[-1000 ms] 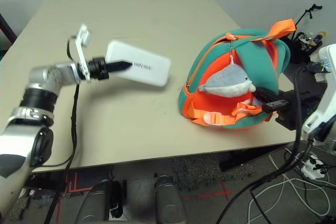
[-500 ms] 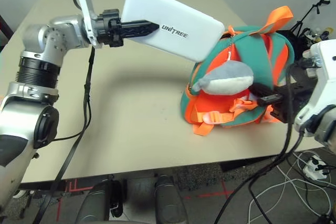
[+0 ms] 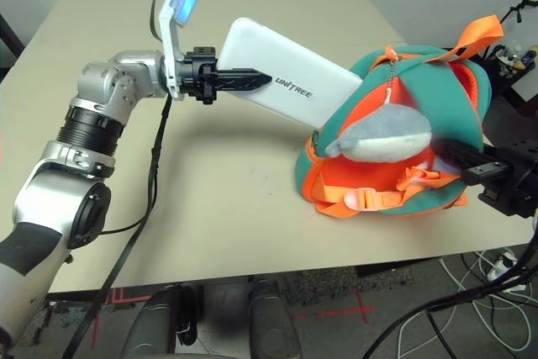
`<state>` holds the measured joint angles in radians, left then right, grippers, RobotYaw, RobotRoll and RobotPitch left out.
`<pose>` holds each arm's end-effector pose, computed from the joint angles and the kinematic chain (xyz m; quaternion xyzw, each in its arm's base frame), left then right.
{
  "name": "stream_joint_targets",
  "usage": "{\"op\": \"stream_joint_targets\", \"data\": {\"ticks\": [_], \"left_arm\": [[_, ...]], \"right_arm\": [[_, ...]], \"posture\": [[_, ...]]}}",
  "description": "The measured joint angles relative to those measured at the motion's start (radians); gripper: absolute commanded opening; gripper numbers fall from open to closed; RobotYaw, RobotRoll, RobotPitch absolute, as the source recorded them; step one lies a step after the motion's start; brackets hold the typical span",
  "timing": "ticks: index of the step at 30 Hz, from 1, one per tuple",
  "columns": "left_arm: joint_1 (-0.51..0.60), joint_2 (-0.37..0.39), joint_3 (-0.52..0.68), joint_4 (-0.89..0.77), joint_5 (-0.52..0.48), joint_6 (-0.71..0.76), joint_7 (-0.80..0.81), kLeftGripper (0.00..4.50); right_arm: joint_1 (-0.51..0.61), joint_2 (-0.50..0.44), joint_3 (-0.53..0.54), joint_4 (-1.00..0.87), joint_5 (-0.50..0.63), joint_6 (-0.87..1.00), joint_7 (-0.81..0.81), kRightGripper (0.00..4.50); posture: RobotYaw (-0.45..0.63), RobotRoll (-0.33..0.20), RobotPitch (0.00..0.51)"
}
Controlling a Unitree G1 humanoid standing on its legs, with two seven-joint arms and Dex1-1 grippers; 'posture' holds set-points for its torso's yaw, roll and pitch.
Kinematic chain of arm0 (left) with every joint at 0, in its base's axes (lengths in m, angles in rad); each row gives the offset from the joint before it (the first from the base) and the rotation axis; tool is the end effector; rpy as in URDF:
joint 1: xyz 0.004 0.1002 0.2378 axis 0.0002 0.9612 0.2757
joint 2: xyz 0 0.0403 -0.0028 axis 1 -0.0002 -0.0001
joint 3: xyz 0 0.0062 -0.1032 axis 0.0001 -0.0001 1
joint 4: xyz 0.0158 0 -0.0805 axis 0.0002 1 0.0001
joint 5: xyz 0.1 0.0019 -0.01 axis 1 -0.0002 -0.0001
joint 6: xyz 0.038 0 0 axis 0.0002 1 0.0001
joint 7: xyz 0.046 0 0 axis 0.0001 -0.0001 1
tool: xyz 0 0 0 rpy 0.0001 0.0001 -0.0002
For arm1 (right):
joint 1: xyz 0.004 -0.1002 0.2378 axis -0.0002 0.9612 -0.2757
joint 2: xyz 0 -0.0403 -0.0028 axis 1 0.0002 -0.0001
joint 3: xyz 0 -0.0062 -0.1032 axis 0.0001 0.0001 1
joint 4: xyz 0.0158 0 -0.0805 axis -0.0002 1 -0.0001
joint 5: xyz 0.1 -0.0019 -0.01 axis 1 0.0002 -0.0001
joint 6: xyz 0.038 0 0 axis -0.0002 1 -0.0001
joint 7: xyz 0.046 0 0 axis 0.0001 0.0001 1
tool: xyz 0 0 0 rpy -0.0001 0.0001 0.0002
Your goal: Put the pencil case into the backpack and zip it.
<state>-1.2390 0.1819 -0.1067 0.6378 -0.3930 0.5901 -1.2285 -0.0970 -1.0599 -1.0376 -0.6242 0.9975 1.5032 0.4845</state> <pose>0.3568 0.0855 0.2565 -0.0092 0.0302 -0.7062 0.7073 0.1139 -0.3079 0.2842 -0.0840 0.1423 0.1135 0.9797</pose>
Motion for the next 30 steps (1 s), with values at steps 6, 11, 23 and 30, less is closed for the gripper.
{"op": "stream_joint_targets", "data": {"ticks": [6,11,23,30], "left_arm": [[0.022,-0.047,-0.059,-0.042,0.053,-0.078,-0.009,1.41],[0.033,-0.091,-0.078,-0.05,0.087,-0.113,0.0,1.41],[0.061,-0.146,-0.072,-0.096,0.116,-0.087,0.04,1.41],[0.047,-0.029,-0.049,-0.201,0.07,0.032,0.033,1.41]], "right_arm": [[-0.02,0.002,0.017,0.001,0.009,-0.001,-0.002,0.1],[-0.037,0.008,0.042,0.004,0.009,-0.01,-0.006,0.1],[-0.044,0.01,0.085,0.022,0.007,-0.062,-0.005,0.1],[-0.049,0.053,0.09,0.037,0.014,-0.126,0.004,0.1]], "posture": [[-0.27,0.0,0.14],[-0.27,0.0,0.146],[-0.25,0.0,0.165],[-0.23,0.0,0.167]]}}
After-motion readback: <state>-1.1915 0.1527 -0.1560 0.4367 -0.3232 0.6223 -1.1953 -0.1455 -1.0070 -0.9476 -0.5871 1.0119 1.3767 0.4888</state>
